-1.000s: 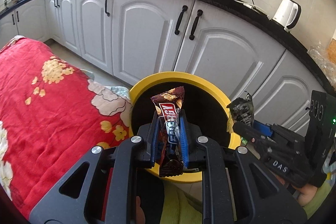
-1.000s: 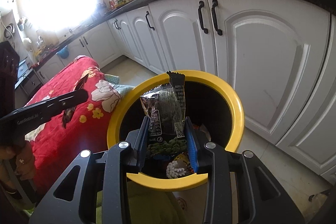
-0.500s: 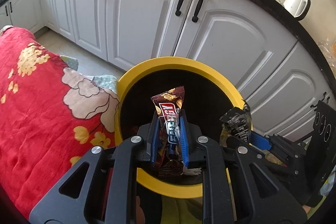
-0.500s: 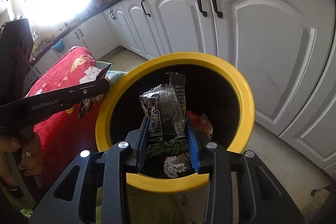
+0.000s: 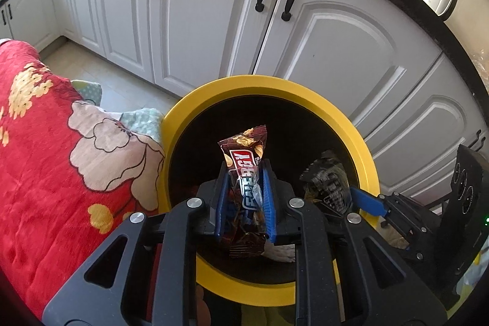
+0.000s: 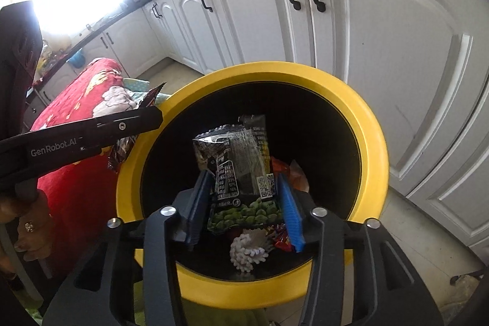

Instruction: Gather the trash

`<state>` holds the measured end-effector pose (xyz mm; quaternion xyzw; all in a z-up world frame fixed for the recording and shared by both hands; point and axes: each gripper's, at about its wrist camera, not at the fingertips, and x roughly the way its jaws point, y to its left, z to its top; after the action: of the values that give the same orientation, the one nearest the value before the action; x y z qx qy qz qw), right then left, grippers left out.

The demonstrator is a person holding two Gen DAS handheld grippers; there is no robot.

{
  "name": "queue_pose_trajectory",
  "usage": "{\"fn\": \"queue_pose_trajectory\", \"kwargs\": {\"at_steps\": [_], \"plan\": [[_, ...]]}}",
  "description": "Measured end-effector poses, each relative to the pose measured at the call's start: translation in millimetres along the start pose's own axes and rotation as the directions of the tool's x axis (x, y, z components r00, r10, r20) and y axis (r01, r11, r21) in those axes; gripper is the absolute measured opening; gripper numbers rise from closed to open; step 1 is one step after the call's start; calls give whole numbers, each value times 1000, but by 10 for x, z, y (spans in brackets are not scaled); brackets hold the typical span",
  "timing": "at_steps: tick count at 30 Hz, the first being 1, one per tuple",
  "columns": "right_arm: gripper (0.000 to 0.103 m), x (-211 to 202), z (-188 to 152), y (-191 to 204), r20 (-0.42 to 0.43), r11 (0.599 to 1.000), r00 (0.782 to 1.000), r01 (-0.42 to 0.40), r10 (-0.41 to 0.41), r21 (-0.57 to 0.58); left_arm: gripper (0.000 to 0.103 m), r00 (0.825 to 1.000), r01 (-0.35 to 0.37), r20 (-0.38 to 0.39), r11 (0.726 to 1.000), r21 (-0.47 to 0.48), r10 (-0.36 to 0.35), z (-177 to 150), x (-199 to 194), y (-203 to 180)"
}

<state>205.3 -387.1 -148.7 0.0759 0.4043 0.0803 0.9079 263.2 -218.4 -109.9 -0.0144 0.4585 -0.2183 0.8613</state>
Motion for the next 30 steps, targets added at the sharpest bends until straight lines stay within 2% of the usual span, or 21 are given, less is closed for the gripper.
{"fn": "queue_pose_trajectory", "kwargs": {"at_steps": [3,5,14,21,23,26,30], "plan": [[52,-41,-9,-17,9,1000,1000,10,-10,4,17,1000,-1,-6,1000,-1,1,7,-11,7],[55,-93,-17,-28,19,1000,1000,18,-18,5,34,1000,0,-6,1000,-6,0,10,-21,20],[72,-278,-55,-135,45,999,998,43,-44,31,56,1000,4,-9,1000,3,-4,7,-94,34],[75,-469,-44,-288,80,995,994,69,-75,77,71,999,51,-7,998,19,-51,30,-172,12],[75,-506,-34,-321,88,993,993,76,-84,87,79,997,76,-32,997,21,-75,20,-168,12],[76,-556,-33,-363,96,992,991,81,-90,100,80,997,61,-47,998,19,-60,-38,-175,33],[76,-592,-31,-372,101,991,991,79,-90,107,80,994,79,-79,997,-16,-80,-160,-155,117]]}}
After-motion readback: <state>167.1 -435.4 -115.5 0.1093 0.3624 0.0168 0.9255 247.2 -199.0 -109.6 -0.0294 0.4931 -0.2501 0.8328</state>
